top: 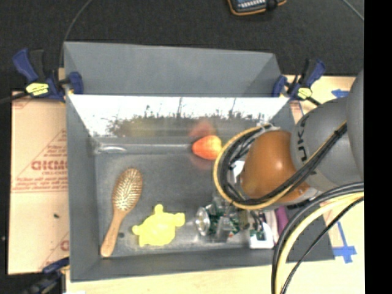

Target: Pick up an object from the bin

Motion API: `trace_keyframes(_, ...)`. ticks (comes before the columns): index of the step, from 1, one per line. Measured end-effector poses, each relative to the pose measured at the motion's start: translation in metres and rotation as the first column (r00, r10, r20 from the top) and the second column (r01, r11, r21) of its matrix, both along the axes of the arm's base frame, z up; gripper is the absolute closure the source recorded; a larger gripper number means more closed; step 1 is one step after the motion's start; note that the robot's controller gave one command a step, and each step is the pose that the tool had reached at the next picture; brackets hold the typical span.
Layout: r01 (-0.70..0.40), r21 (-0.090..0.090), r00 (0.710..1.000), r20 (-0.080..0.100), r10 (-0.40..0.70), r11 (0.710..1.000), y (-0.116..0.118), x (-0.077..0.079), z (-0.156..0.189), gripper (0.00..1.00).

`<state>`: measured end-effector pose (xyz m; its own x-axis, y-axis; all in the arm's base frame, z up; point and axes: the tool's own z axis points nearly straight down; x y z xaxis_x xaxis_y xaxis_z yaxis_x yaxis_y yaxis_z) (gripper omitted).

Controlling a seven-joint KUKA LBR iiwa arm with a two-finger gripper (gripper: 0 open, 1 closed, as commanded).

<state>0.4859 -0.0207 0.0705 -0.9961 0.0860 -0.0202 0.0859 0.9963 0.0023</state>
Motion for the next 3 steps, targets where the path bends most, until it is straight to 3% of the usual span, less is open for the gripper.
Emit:
trace_keyframes(2, -0.001, 0.000, 1.000, 0.001, 0.001, 1.000, 0.000, 0.000, 0.001, 1.00)
trace_keyframes(3, -0.002, 0.001, 1.000, -0.008, 0.002, 1.000, 0.000, -0.002, 0.039, 1.00)
